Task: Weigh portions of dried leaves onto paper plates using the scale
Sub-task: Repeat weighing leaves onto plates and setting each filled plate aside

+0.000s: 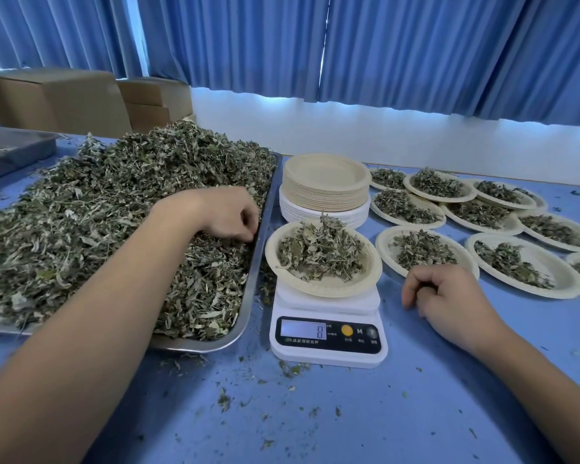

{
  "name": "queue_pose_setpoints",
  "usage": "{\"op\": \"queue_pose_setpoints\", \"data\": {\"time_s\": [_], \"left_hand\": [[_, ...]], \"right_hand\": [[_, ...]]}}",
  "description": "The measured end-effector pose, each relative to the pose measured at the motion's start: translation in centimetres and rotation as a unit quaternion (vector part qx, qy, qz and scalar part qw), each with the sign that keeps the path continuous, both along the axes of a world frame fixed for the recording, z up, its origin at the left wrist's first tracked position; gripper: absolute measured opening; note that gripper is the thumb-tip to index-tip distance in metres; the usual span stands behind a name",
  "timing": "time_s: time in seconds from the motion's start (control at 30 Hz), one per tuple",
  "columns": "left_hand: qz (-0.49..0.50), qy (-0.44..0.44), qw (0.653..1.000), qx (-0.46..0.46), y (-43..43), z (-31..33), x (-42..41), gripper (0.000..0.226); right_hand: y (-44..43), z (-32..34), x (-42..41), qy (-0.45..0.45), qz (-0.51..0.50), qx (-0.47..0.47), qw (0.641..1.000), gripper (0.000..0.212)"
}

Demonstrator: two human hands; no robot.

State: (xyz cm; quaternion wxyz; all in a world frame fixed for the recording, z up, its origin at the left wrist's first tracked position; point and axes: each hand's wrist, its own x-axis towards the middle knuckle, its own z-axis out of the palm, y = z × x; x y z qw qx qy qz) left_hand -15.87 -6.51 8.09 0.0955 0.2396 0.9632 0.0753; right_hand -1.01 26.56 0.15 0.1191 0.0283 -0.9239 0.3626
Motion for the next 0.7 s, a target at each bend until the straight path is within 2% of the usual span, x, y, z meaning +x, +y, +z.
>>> {"op": "queue_pose_setpoints", "data": {"time_s": [0.07, 0.13, 0.4, 0.47, 0.53, 0.63, 0.7], "left_hand": [[0.015, 0.088, 0.991, 0.098, 0.2, 0.4, 0.0, 0.005], [0.009, 0.128, 0.978, 0.166, 0.5, 0.8, 0.2, 0.002], [-0.090, 0.120, 0.939, 0.310, 4.7, 0.8, 2.8, 0.025], [-0.098, 0.114, 0.944, 0.294, 6.0, 0.4, 3.4, 0.035], [-0.123, 0.090, 0.960, 0.233, 6.9, -0.1, 3.9, 0.044], [-0.144, 0.083, 0.972, 0.169, 7.9, -1.2, 4.1, 0.037], [-0.133, 0.117, 0.968, 0.176, 8.2, -1.4, 4.2, 0.026]], "right_hand": [[-0.1, 0.0, 0.0, 0.006, 0.001, -0.006, 1.000, 0.055], [-0.1, 0.1, 0.1, 0.006, 0.000, -0.005, 1.000, 0.054], [-0.3, 0.2, 0.2, 0.001, 0.004, -0.001, 1.000, 0.054], [-0.2, 0.2, 0.2, 0.000, 0.004, 0.000, 1.000, 0.055], [-0.2, 0.2, 0.2, 0.000, 0.005, 0.002, 1.000, 0.056], [-0.1, 0.2, 0.2, -0.001, 0.006, -0.002, 1.000, 0.057], [-0.1, 0.2, 0.2, 0.000, 0.006, -0.002, 1.000, 0.057]]}}
